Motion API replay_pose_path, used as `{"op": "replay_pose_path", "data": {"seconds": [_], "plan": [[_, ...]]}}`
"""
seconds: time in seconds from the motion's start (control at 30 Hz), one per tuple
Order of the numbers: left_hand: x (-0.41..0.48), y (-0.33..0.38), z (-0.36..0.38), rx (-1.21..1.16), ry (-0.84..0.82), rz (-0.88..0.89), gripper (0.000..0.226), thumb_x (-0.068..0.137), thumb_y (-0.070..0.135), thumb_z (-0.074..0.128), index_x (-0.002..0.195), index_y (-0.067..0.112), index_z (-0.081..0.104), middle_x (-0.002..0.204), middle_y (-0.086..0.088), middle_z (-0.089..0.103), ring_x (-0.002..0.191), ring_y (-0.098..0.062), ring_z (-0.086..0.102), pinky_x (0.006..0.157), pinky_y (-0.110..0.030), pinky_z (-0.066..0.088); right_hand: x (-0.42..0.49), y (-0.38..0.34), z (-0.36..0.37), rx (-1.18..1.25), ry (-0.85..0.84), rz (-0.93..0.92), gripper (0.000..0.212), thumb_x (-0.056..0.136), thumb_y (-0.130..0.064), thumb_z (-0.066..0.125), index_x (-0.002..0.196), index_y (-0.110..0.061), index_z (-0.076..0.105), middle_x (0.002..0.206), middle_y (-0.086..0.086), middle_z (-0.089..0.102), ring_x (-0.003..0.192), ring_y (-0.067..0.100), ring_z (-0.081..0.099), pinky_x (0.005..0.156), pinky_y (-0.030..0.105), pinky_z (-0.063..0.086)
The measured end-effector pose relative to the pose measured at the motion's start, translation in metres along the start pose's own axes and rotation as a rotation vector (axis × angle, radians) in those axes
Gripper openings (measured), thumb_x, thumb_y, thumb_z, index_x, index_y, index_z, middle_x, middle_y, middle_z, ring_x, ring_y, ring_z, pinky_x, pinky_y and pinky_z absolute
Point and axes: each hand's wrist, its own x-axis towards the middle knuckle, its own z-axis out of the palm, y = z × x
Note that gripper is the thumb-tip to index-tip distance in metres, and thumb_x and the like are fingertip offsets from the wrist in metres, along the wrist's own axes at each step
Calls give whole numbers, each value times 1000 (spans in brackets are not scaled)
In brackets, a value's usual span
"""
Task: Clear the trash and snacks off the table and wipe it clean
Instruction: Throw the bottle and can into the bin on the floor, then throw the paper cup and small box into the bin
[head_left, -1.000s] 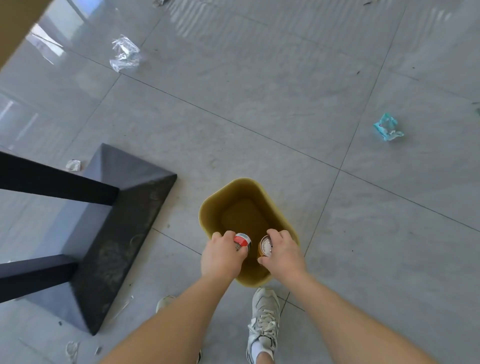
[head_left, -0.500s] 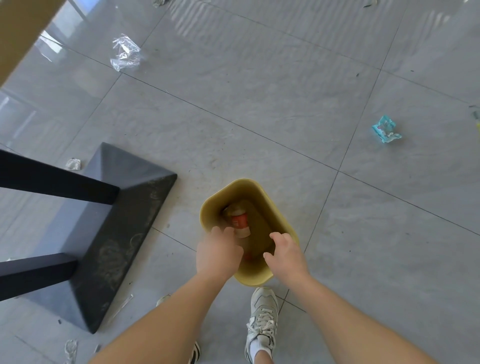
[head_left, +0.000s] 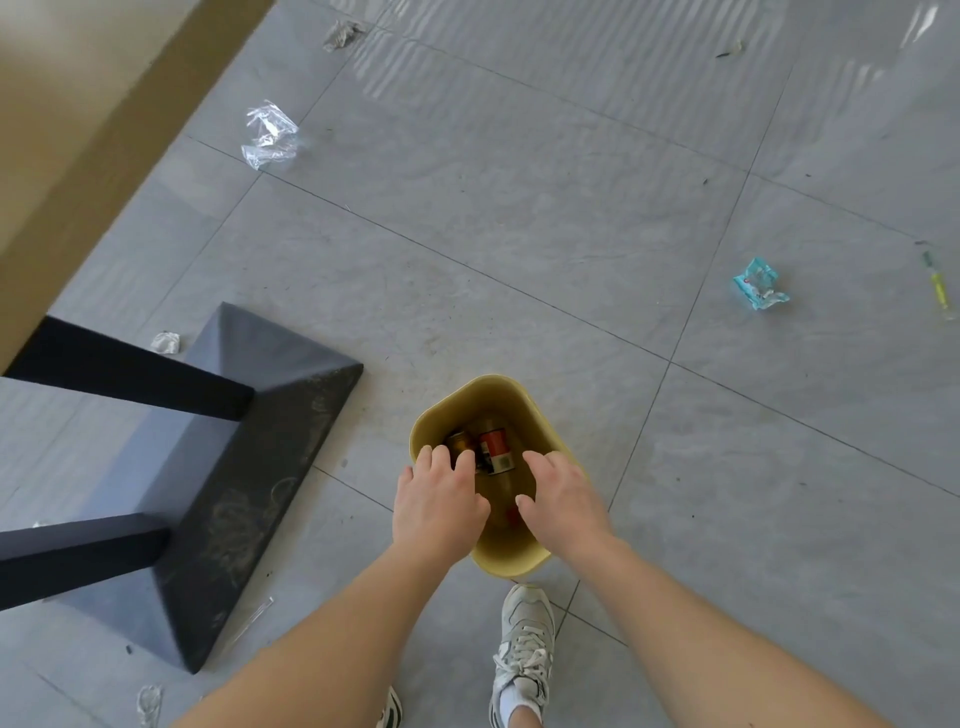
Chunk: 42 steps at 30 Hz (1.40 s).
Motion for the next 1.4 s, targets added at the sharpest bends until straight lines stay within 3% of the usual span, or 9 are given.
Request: {"op": "replay_pose_path", "data": {"seconds": [0.1, 0.27, 0.4, 0.6, 0.83, 1.03, 1.2, 1.4], "plan": [[-8, 0, -24, 15, 9, 4, 42, 94, 42, 41, 134, 29, 43, 120, 3, 52, 113, -20, 45, 103, -39, 41, -7, -13, -22, -13, 27, -34, 54, 96, -38, 53, 146, -26, 34, 136, -1, 48, 122, 22, 45, 98, 35, 45], [-32, 4, -76, -12, 50, -2, 39, 93, 40, 38, 129, 29, 44, 120, 2, 51, 111, -20, 45, 100, -38, 41, -28, -38, -64, -28, 60, -57, 47, 94, -40, 52, 137, -28, 39, 129, -3, 51, 117, 20, 47, 86, 35, 48], [-64, 6, -124, -9, 57, 5, 38, 92, 39, 38, 128, 27, 41, 122, -1, 51, 109, -21, 45, 96, -38, 41, -60, -61, -101, -61, 48, -83, 49, 92, -40, 54, 137, -27, 39, 131, -1, 49, 119, 23, 46, 91, 39, 48], [-119, 5, -193, -37, 155, -29, 46, 95, 48, 42, 137, 29, 41, 134, -1, 50, 126, -24, 43, 106, -42, 36, -112, -100, -155, -155, 79, -185, 48, 91, -40, 56, 134, -25, 40, 131, 2, 46, 121, 26, 43, 95, 42, 47], [-182, -13, -251, -79, 202, -140, 53, 94, 43, 44, 143, 26, 37, 146, -6, 42, 142, -30, 27, 117, -52, 24, -155, -165, -210, -268, 97, -344, 50, 93, -39, 53, 139, -23, 41, 134, 5, 47, 121, 27, 44, 93, 41, 44], [-224, -36, -283, -98, 301, -235, 59, 93, 41, 46, 148, 24, 31, 149, -6, 39, 144, -28, 24, 118, -53, 24, -183, -219, -232, -319, 127, -483, 48, 89, -36, 55, 134, -23, 43, 130, 4, 48, 120, 27, 44, 90, 41, 45], [-259, -68, -304, -115, 429, -325, 57, 95, 41, 42, 147, 22, 32, 149, -7, 40, 145, -29, 24, 116, -49, 27, -211, -267, -239, -336, 209, -657, 49, 89, -39, 63, 132, -23, 45, 124, 2, 53, 111, 21, 51, 85, 32, 46], [-318, -129, -318, -167, 494, -465, 56, 91, 40, 44, 144, 22, 34, 146, -10, 41, 145, -32, 24, 114, -51, 29, -251, -347, -225, -357, 175, -849, 52, 92, -37, 60, 139, -21, 43, 132, 2, 51, 118, 19, 48, 94, 33, 47]]}}
